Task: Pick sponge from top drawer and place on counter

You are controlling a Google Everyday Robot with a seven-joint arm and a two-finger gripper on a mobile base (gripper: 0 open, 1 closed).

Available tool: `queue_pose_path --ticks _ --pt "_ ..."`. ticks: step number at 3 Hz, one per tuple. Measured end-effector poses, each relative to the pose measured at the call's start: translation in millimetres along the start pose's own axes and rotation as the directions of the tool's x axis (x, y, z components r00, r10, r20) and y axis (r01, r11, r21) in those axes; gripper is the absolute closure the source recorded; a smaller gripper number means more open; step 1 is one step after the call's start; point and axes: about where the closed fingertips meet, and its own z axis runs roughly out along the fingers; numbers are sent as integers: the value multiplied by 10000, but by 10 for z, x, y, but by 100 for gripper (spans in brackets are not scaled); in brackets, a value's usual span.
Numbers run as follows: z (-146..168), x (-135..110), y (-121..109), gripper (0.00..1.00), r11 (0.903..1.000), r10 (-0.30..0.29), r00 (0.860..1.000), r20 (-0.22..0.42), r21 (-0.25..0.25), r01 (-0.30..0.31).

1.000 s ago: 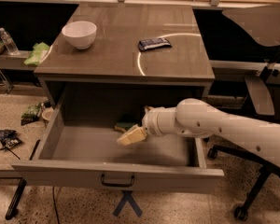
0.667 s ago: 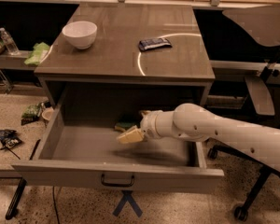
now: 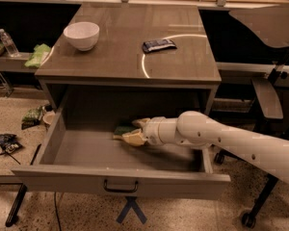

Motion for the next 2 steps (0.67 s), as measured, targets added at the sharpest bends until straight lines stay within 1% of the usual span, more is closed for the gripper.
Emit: queue_pose_path --ticks 1,2 --pt "-2 -4 0 95 10000 -2 10000 1 0 2" --pt "-3 -4 0 100 10000 -2 10000 1 1 2"
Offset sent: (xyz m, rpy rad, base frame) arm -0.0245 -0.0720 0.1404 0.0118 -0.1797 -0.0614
